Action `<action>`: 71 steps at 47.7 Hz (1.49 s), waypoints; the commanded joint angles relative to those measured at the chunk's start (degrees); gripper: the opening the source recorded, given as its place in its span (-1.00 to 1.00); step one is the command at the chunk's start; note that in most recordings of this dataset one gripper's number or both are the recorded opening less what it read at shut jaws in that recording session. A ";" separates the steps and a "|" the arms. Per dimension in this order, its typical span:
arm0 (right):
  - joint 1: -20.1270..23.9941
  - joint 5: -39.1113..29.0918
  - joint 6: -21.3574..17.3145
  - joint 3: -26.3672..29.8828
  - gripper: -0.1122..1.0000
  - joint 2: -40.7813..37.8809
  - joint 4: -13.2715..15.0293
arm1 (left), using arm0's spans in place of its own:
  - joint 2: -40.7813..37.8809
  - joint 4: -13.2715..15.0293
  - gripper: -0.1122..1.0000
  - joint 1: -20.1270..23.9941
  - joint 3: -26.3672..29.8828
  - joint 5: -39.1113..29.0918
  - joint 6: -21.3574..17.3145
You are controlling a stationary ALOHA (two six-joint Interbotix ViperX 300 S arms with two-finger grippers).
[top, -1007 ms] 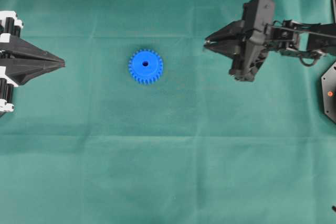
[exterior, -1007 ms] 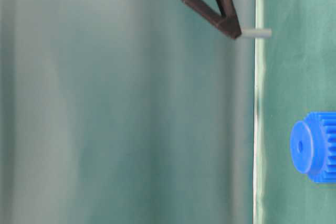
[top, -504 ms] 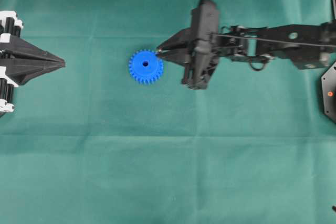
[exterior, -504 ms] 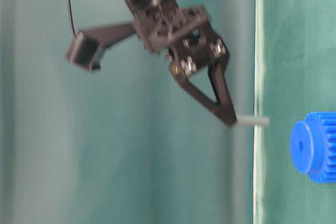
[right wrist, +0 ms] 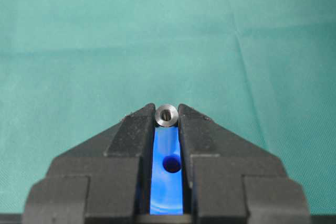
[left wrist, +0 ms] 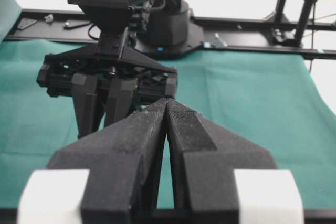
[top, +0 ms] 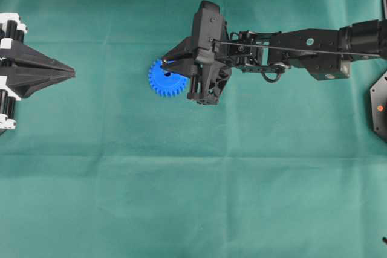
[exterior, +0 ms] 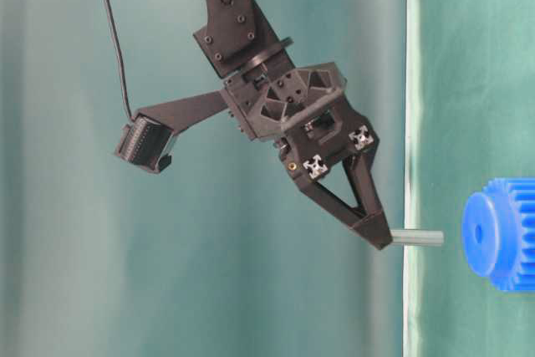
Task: Insert the shaft placed at a random location into the center hole of the medium gear at another random location.
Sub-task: 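Carry the shaft left over the blue gear's center hole, then lower the shaft into the blue gear's center hole with the right gripper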
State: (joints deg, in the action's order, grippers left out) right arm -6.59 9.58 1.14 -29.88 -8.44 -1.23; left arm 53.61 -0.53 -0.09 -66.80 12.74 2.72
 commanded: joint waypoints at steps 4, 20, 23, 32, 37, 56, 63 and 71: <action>0.09 0.35 0.35 1.41 -0.55 0.79 -0.18 | -0.35 -0.09 -0.79 -0.09 1.23 -0.09 0.09; -0.26 2.64 0.35 1.41 -0.55 -2.37 -0.26 | -0.35 -0.09 -0.79 -0.09 1.14 -0.09 0.09; -0.44 2.90 0.35 1.49 -0.55 -3.34 -0.26 | -0.35 -0.09 -0.79 -0.09 1.23 -0.09 0.09; -0.53 3.43 0.26 1.49 -0.55 -4.39 -0.26 | -0.35 -0.09 -0.79 -0.09 1.23 -0.09 0.09; -0.53 3.34 0.26 1.41 -0.55 -4.48 -0.26 | -0.35 -0.09 -0.79 -0.09 1.23 -0.09 0.09; -0.97 0.35 0.62 0.26 -0.55 1.58 0.00 | -0.35 -0.09 -0.79 -0.09 1.23 -0.09 0.09; -0.97 0.35 0.79 -0.18 -0.55 3.87 0.26 | -0.35 -0.09 -0.79 -0.09 1.23 -0.09 0.18; -0.88 0.62 0.70 0.00 -0.55 3.08 0.26 | -0.35 -0.09 -0.79 -0.09 1.23 0.00 0.18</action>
State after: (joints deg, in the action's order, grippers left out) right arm -7.73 9.76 1.14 -30.76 -6.50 -1.05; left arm 53.61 -0.53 -0.18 -66.80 12.39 2.81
